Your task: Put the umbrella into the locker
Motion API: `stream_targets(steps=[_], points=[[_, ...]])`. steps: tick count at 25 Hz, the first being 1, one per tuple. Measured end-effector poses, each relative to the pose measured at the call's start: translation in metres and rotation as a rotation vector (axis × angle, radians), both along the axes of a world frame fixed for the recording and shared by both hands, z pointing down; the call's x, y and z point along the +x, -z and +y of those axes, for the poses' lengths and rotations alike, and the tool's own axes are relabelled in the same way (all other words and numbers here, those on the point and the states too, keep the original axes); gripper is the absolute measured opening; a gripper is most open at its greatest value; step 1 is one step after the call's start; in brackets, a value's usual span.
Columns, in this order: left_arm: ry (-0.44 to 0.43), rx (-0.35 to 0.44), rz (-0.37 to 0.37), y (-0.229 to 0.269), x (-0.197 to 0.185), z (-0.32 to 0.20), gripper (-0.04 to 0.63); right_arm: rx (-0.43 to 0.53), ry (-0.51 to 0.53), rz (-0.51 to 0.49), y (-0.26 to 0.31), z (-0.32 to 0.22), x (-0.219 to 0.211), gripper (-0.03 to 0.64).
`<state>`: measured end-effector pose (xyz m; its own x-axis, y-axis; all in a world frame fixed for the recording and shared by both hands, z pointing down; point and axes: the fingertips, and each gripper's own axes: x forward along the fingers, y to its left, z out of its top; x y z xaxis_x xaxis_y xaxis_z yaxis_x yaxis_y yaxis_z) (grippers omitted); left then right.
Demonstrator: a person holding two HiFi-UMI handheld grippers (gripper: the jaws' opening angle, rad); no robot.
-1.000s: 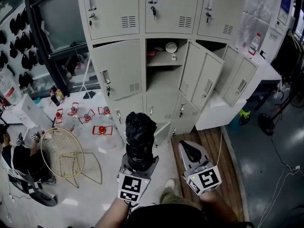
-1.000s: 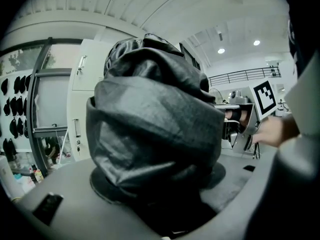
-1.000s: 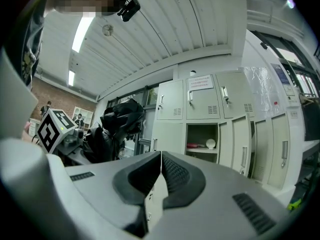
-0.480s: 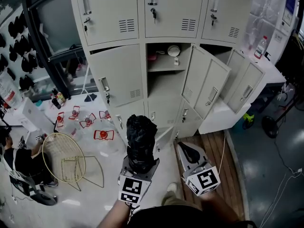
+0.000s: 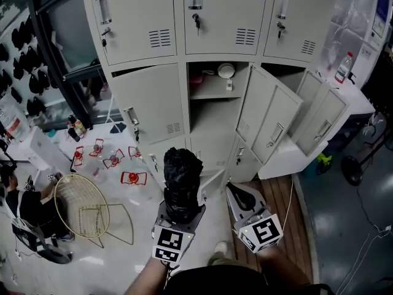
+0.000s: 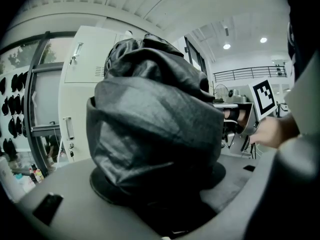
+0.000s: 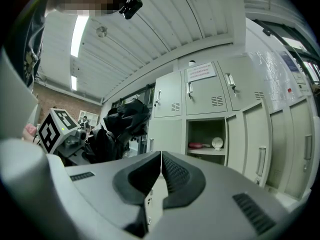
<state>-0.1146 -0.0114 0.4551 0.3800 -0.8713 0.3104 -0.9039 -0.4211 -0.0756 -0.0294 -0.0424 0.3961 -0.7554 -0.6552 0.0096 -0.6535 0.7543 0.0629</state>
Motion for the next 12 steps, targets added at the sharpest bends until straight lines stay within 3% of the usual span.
stream_targets(steps=[12], points=[[0.006,-0.023,0.009,-0.010,0.035,-0.069,0.304,0.027,-0.001,-0.003,0.004,-0.065,0.037,0.031]])
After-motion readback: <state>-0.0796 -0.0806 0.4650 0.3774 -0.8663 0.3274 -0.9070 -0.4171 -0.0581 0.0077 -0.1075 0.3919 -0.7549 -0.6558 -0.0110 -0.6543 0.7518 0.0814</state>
